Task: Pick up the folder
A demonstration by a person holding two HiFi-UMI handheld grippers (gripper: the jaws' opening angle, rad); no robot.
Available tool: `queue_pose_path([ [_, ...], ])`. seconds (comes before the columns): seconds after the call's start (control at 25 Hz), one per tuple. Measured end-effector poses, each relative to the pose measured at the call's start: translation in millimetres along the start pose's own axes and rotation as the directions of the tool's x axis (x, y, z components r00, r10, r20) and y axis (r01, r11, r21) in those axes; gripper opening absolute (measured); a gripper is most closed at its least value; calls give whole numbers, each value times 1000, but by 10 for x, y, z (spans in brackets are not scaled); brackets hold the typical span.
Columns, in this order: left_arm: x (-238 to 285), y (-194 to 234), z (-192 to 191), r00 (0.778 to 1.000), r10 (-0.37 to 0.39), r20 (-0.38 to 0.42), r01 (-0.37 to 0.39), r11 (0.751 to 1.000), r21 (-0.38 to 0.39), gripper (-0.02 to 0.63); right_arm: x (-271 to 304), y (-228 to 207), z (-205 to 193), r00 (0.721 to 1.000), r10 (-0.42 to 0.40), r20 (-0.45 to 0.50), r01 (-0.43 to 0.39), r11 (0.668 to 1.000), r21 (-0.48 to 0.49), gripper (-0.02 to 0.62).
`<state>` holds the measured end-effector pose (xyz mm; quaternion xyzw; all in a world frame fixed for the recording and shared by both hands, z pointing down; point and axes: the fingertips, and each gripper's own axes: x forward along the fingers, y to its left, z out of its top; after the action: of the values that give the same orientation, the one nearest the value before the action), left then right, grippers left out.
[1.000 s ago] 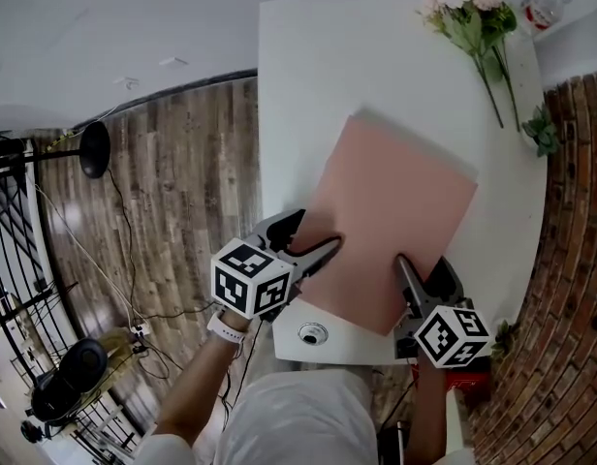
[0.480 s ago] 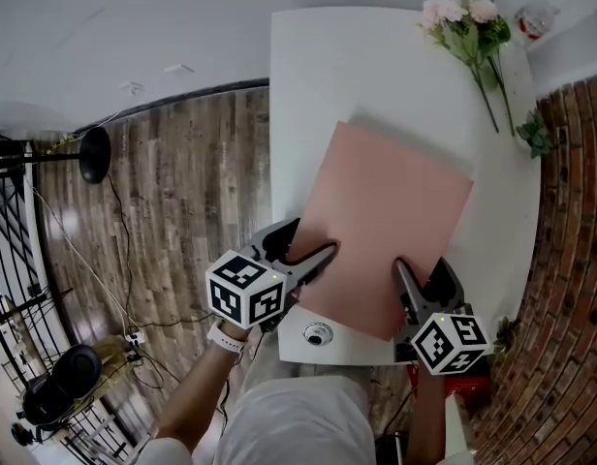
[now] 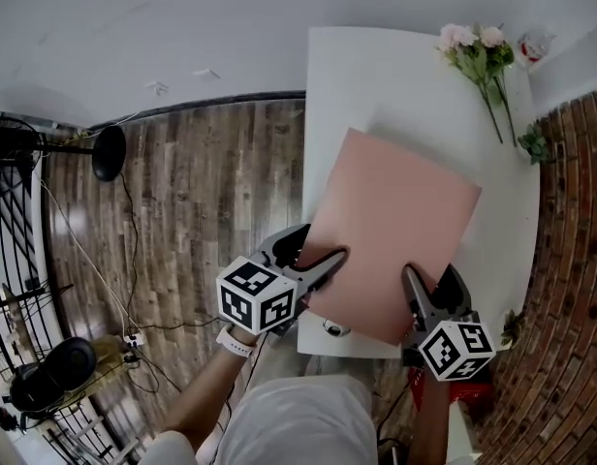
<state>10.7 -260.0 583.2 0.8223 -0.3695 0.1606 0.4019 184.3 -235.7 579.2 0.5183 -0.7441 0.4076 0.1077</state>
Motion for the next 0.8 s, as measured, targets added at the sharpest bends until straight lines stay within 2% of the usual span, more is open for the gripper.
queue_pose_path([
  [0.36, -664, -175, 61, 996, 17, 83, -18, 1000, 10, 334, -333, 540, 60, 998, 41, 45, -38, 997, -68, 345],
  [0.8, -1531, -445, 35, 980, 26, 196, -31, 999, 21, 333, -856, 1243, 57, 990, 97, 98, -80, 983, -165, 345],
])
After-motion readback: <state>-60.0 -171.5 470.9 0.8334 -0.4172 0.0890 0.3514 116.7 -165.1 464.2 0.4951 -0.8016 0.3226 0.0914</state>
